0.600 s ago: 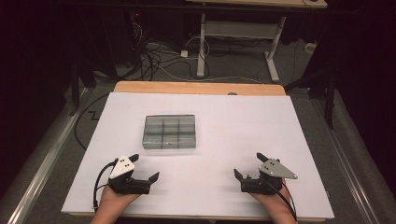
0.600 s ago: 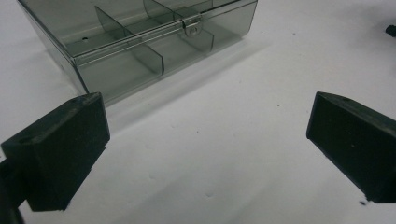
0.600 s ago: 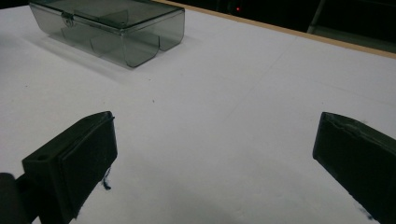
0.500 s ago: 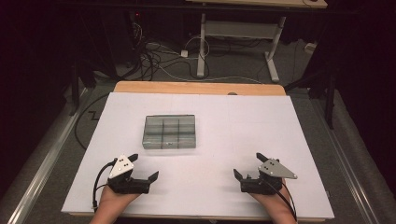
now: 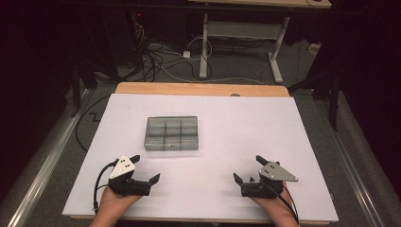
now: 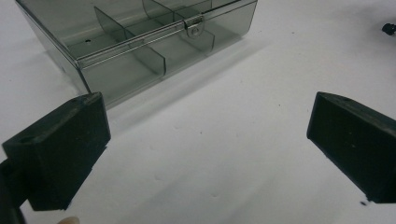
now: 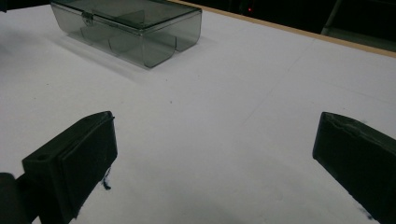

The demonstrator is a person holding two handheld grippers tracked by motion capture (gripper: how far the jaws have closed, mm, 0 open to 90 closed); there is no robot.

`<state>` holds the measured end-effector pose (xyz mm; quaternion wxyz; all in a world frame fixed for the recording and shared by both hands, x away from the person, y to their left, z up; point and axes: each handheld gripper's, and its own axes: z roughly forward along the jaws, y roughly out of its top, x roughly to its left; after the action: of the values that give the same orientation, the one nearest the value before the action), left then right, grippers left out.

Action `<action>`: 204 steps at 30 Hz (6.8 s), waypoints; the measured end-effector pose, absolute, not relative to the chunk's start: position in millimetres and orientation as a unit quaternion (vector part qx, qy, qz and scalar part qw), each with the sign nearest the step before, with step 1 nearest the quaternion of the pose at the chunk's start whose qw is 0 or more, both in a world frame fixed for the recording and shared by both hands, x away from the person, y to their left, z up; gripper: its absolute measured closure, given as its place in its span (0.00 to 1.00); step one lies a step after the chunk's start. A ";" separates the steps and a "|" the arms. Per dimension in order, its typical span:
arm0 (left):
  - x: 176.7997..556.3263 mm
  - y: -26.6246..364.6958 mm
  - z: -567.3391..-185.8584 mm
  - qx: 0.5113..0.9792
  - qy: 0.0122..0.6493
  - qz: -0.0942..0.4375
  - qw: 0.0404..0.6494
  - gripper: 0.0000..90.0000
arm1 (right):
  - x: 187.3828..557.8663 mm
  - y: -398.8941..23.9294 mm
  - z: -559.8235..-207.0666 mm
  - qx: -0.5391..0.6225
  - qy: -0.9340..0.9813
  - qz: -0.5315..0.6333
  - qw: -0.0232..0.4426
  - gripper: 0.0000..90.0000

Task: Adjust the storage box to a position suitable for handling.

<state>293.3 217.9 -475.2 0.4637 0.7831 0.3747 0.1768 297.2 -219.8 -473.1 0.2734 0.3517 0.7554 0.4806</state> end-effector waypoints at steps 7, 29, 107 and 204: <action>290.9 215.8 -470.4 0.782 0.375 0.186 0.462 0.00 | 296.2 -219.6 -471.4 0.354 0.752 0.484 0.273 0.00; 294.1 217.7 -477.5 0.784 0.379 0.173 0.460 0.00 | 290.4 -230.0 -462.4 0.362 0.773 0.451 0.261 0.14; 314.3 203.9 -472.4 0.777 0.373 0.165 0.479 0.00 | 251.1 -284.4 -470.9 0.442 0.773 0.406 0.208 0.68; 459.6 206.5 -465.2 0.766 0.456 0.166 0.422 0.97 | 281.8 -249.0 -466.4 0.409 0.770 0.438 0.220 0.05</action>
<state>459.6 206.5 -465.2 0.4216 0.7658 0.4563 0.1661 281.8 -249.0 -466.4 0.2201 0.4095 0.7695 0.4379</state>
